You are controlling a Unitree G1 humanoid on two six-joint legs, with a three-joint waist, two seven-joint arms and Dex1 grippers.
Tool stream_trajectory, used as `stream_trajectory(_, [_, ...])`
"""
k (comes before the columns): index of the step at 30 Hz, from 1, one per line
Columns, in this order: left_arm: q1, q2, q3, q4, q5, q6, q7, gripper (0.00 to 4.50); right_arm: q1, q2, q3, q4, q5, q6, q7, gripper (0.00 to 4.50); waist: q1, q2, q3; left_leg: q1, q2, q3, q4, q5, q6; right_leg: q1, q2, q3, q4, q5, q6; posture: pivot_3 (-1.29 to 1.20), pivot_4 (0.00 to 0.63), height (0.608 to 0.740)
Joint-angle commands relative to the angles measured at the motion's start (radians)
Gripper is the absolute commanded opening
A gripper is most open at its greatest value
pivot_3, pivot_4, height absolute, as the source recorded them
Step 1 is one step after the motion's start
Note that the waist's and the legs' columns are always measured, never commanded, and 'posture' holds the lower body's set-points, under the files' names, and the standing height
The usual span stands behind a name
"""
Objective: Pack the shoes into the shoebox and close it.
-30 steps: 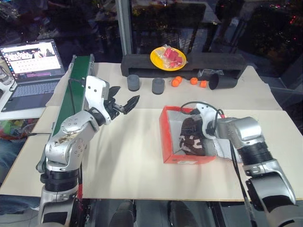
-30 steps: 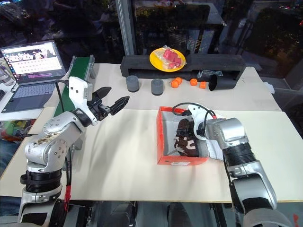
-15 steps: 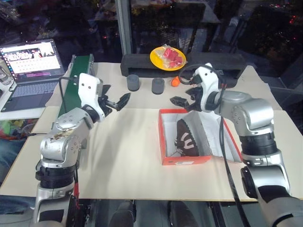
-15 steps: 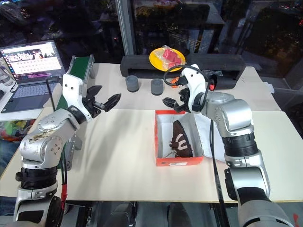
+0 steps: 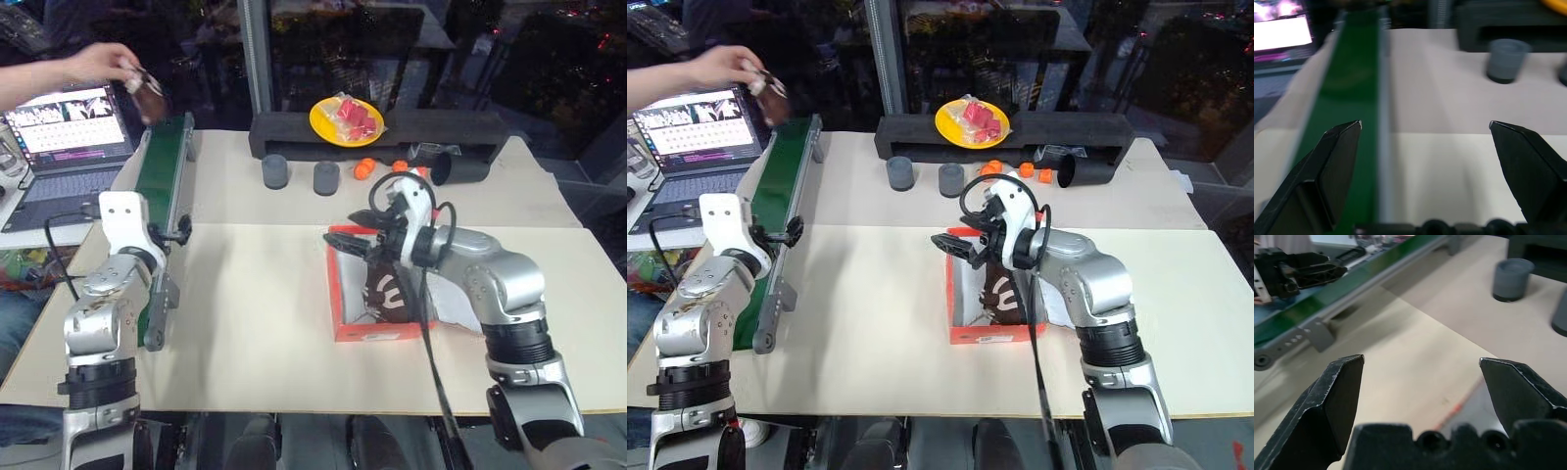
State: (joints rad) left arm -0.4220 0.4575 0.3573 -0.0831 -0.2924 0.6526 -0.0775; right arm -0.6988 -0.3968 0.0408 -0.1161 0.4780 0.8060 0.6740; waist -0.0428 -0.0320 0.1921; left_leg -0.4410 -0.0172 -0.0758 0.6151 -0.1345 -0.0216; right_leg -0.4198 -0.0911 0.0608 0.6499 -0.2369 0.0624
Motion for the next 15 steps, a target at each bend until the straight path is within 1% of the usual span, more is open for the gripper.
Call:
stream_trajectory(1, [0.013, -0.014, 0.045, 0.003, 0.007, -0.031, 0.030, 4.50, -0.035, 0.036, 0.019, -0.007, -0.006, -0.062, 0.008, 4.47, 0.000, -0.001, 0.000, 0.000, 0.000, 0.000, 0.000, 0.000, 0.000, 0.000, 0.000, 0.000, 0.000, 0.000, 0.000, 0.00, 0.150, 0.740])
stream_trajectory(7, [0.024, -0.012, 0.031, 0.051, 0.031, -0.065, 0.015, 4.50, -0.059, 0.098, 0.080, 0.046, -0.049, -0.132, 0.018, 4.47, 0.000, -0.001, -0.001, 0.000, 0.000, 0.000, 0.000, 0.000, 0.000, 0.000, 0.000, 0.000, 0.000, 0.000, 0.000, 0.00, 0.150, 0.740])
stream_trajectory(11, [-0.002, 0.006, 0.031, 0.107, 0.041, -0.093, 0.003, 4.50, -0.070, 0.127, 0.101, 0.067, -0.080, -0.169, 0.009, 4.47, 0.000, -0.002, -0.001, 0.000, 0.000, 0.000, 0.000, 0.000, 0.000, 0.000, 0.000, 0.000, 0.000, 0.000, 0.000, 0.00, 0.150, 0.740])
stream_trajectory(15, [-0.054, 0.009, 0.029, 0.148, 0.046, -0.099, 0.015, 4.50, -0.054, 0.136, 0.106, 0.039, -0.084, -0.171, 0.009, 4.47, 0.003, -0.002, -0.001, 0.000, 0.000, 0.000, 0.000, 0.000, 0.000, 0.000, 0.000, 0.000, 0.000, 0.000, 0.000, 0.00, 0.150, 0.740])
